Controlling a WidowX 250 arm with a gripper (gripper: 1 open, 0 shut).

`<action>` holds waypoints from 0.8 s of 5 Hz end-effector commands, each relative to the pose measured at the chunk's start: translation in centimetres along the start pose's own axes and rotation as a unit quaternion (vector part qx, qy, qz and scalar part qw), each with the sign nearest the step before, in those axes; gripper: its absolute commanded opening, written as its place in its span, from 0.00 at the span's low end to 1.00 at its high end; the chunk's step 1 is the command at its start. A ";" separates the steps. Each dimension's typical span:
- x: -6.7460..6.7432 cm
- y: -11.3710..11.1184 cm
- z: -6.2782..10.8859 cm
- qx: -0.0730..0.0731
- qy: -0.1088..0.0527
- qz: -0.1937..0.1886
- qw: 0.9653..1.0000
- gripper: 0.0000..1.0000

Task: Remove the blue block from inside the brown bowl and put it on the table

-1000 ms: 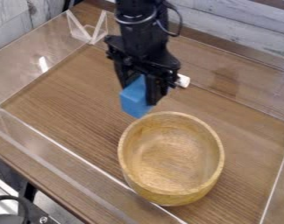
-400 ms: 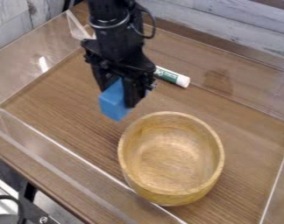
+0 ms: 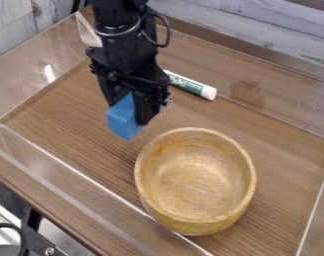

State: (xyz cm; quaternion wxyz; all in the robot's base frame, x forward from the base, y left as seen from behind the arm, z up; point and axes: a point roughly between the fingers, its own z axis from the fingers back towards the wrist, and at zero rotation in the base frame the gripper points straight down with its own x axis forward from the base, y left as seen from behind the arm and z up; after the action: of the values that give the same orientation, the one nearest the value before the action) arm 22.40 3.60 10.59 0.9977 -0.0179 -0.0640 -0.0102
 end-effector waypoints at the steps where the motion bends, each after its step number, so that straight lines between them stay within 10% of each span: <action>1: 0.4 0.5 0.9 0.009 -0.023 0.003 1.000 0.00; 4: -0.1 1.2 0.3 0.013 -0.016 0.005 1.000 0.00</action>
State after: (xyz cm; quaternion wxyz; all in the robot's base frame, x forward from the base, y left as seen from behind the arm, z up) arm 21.91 4.35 9.98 0.9980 -0.0119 -0.0609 -0.0075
